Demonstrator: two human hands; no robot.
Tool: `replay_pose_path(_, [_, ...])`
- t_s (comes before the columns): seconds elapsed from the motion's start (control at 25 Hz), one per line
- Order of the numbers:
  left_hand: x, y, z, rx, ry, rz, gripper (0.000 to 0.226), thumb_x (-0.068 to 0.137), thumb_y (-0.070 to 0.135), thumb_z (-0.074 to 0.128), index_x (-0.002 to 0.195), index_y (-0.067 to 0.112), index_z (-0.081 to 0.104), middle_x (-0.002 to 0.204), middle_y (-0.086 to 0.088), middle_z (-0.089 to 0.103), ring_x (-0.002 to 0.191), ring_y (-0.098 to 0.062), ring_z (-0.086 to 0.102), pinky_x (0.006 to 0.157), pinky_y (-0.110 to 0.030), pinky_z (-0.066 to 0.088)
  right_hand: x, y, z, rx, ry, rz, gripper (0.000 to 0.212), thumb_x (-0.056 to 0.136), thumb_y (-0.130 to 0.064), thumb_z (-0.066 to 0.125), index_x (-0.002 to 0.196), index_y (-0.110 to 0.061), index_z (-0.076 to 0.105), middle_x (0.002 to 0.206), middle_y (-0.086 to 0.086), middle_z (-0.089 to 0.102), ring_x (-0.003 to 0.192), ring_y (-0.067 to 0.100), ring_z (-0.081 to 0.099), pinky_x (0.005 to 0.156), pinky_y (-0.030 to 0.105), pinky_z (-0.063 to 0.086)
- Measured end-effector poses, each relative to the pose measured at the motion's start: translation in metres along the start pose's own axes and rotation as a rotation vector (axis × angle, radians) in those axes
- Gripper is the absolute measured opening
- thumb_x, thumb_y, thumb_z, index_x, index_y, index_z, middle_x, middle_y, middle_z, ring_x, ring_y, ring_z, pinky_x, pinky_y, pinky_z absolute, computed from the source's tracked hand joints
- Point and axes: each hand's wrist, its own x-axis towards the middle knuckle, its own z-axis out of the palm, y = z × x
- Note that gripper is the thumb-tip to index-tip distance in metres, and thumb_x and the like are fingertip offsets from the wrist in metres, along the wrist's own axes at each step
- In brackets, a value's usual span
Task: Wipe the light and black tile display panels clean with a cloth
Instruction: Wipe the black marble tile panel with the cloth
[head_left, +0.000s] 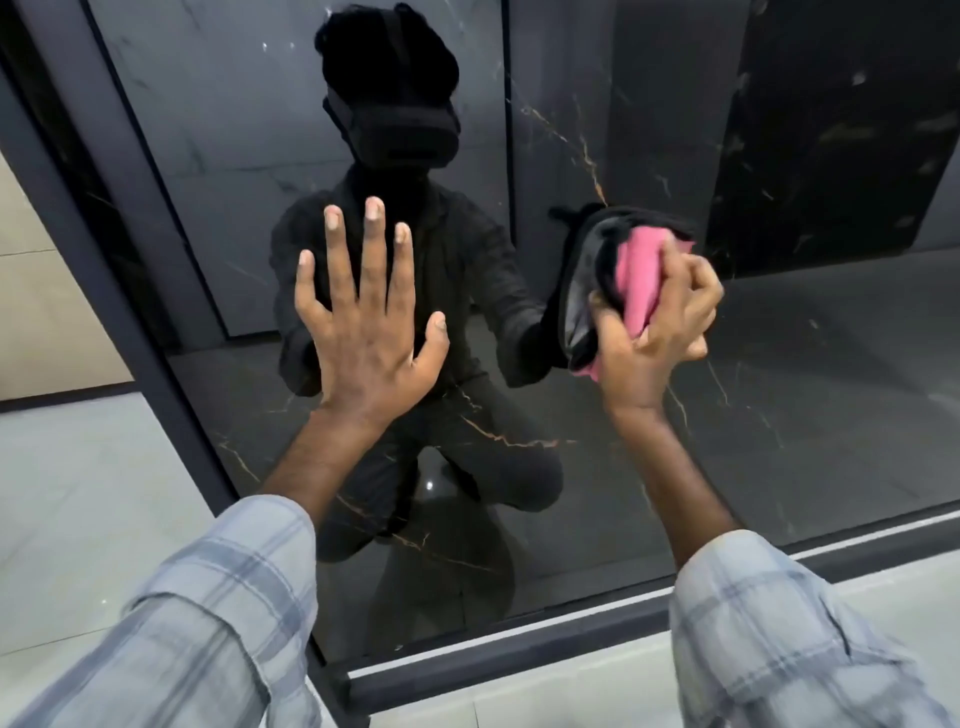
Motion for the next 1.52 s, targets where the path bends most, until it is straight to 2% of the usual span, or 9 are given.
replay_pose_path(0.04, [-0.001, 0.0, 0.0, -0.001, -0.001, 0.0, 0.081, 0.098, 0.045, 0.05, 0.163, 0.004, 0.025, 0.17, -0.023, 0.02, 0.156, -0.047, 0.012, 0.123, -0.062, 0.008, -0.003, -0.019, 0.006, -0.029, 0.034, 0.089, 0.082, 0.068, -0.032, 0.071, 0.147, -0.023, 0.05, 0.14, 0.007, 0.044, 0.12, 0.024, 0.043, 0.097, 0.05, 0.035])
replay_pose_path(0.2, [-0.001, -0.001, -0.001, -0.052, 0.006, 0.026, 0.082, 0.095, 0.043, 0.056, 0.163, 0.005, 0.028, 0.17, -0.022, 0.021, 0.157, -0.046, 0.012, 0.123, -0.062, 0.01, 0.009, -0.022, 0.006, -0.237, -0.279, -0.875, 0.073, 0.07, -0.041, 0.069, 0.141, -0.025, 0.06, 0.137, 0.001, 0.046, 0.115, 0.03, 0.054, 0.087, 0.051, 0.03])
replay_pose_path(0.36, [0.007, 0.0, -0.019, -0.277, 0.077, -0.026, 0.073, 0.089, 0.034, 0.062, 0.156, 0.013, 0.044, 0.168, -0.014, 0.031, 0.157, -0.037, 0.02, 0.119, -0.059, 0.016, 0.045, -0.046, 0.007, 0.039, 0.057, -0.006, 0.076, 0.065, -0.032, 0.071, 0.14, -0.024, 0.059, 0.133, 0.001, 0.047, 0.118, 0.025, 0.048, 0.097, 0.051, 0.038])
replay_pose_path(0.52, [0.073, -0.027, -0.042, -0.242, 0.162, 0.02, 0.073, 0.093, 0.04, 0.056, 0.159, 0.012, 0.04, 0.168, -0.015, 0.029, 0.155, -0.032, 0.024, 0.114, -0.051, 0.021, 0.053, -0.049, 0.01, -0.229, -0.226, -0.819, 0.084, 0.063, -0.036, 0.073, 0.143, -0.025, 0.053, 0.139, 0.007, 0.05, 0.12, 0.028, 0.048, 0.089, 0.047, 0.03])
replay_pose_path(0.72, [0.1, -0.027, -0.029, 0.012, 0.082, 0.058, 0.082, 0.098, 0.047, 0.045, 0.165, 0.006, 0.02, 0.172, -0.019, 0.015, 0.159, -0.041, 0.014, 0.121, -0.057, 0.018, 0.098, -0.081, 0.012, -0.109, 0.065, -0.123, 0.077, 0.069, -0.036, 0.066, 0.142, -0.025, 0.049, 0.139, 0.007, 0.044, 0.12, 0.025, 0.041, 0.096, 0.048, 0.032])
replay_pose_path(0.88, [0.098, -0.029, -0.029, 0.021, 0.088, 0.061, 0.082, 0.099, 0.046, 0.047, 0.165, 0.005, 0.021, 0.172, -0.019, 0.014, 0.16, -0.04, 0.012, 0.123, -0.054, 0.015, 0.103, -0.091, 0.021, -0.28, -0.201, -1.041, 0.077, 0.069, -0.041, 0.067, 0.142, -0.022, 0.055, 0.137, 0.012, 0.054, 0.117, 0.03, 0.051, 0.087, 0.049, 0.031])
replay_pose_path(1.08, [0.097, -0.029, -0.028, 0.007, 0.087, 0.067, 0.082, 0.099, 0.048, 0.047, 0.165, 0.006, 0.021, 0.173, -0.017, 0.012, 0.16, -0.038, 0.01, 0.125, -0.053, 0.015, 0.127, -0.119, 0.028, -0.08, 0.14, -0.186, 0.077, 0.072, -0.039, 0.071, 0.145, -0.025, 0.052, 0.137, 0.005, 0.047, 0.119, 0.024, 0.045, 0.096, 0.043, 0.03])
replay_pose_path(1.24, [0.096, -0.029, -0.028, -0.027, 0.111, 0.081, 0.083, 0.097, 0.046, 0.05, 0.164, 0.005, 0.024, 0.173, -0.018, 0.014, 0.16, -0.038, 0.01, 0.125, -0.055, 0.017, 0.13, -0.129, 0.031, -0.277, -0.062, -0.8, 0.08, 0.067, -0.039, 0.068, 0.144, -0.023, 0.053, 0.139, 0.009, 0.05, 0.12, 0.027, 0.048, 0.087, 0.044, 0.028])
replay_pose_path(1.52, [0.095, -0.031, -0.023, -0.102, 0.192, 0.101, 0.082, 0.094, 0.046, 0.054, 0.16, 0.003, 0.034, 0.172, -0.018, 0.019, 0.16, -0.035, 0.014, 0.126, -0.052, 0.01, 0.149, -0.145, 0.031, -0.184, 0.105, -0.328, 0.079, 0.077, -0.044, 0.065, 0.151, -0.024, 0.045, 0.139, 0.008, 0.042, 0.122, 0.026, 0.043, 0.093, 0.039, 0.029])
